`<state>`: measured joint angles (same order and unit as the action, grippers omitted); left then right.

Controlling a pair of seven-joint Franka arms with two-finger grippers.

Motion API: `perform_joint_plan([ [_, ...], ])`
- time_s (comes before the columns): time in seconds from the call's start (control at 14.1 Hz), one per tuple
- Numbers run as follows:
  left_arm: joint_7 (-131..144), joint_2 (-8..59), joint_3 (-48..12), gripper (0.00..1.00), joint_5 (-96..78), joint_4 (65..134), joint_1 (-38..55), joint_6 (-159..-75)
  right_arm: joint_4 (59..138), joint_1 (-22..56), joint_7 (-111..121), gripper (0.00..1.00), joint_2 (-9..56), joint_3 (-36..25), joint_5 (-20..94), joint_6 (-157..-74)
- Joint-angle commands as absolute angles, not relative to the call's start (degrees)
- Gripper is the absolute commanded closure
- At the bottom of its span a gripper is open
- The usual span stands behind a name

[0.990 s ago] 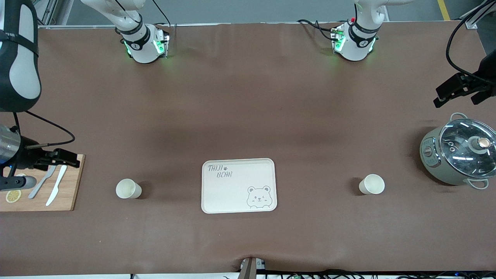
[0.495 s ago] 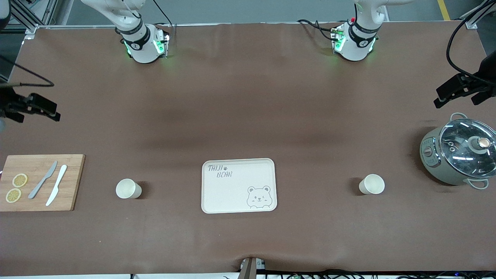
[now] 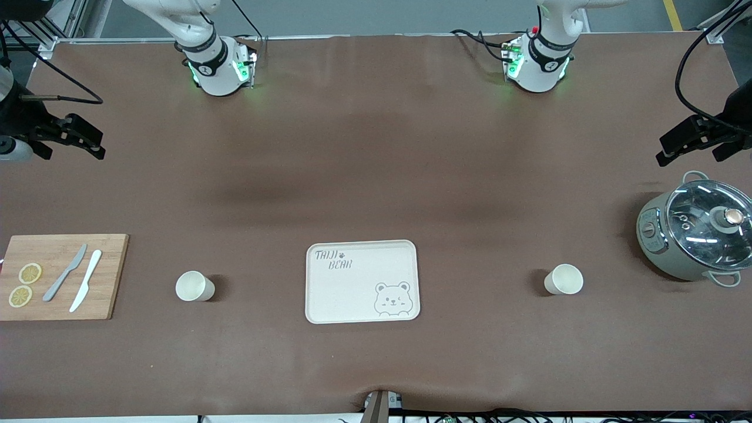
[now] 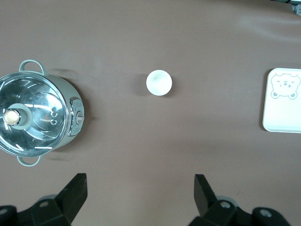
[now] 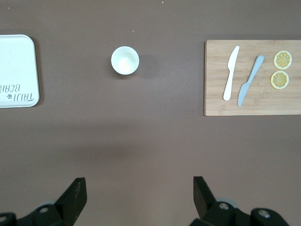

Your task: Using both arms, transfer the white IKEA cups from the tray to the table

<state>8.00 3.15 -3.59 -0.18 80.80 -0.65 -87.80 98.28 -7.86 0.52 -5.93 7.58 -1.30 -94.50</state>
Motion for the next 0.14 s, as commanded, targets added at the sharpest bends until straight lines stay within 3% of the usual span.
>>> perform_joint_plan([
  [0.0,7.3,4.1,-3.8,0.0,-0.4,79.2,-1.1,-86.6,99.6,-8.8,-0.1,0.0,-7.1,8.0,-1.0,-95.2],
  [0.07,7.5,4.5,-3.7,0.0,-0.5,79.1,-1.1,-86.6,99.6,-8.7,-0.1,0.0,-7.1,8.0,-0.9,-95.3],
])
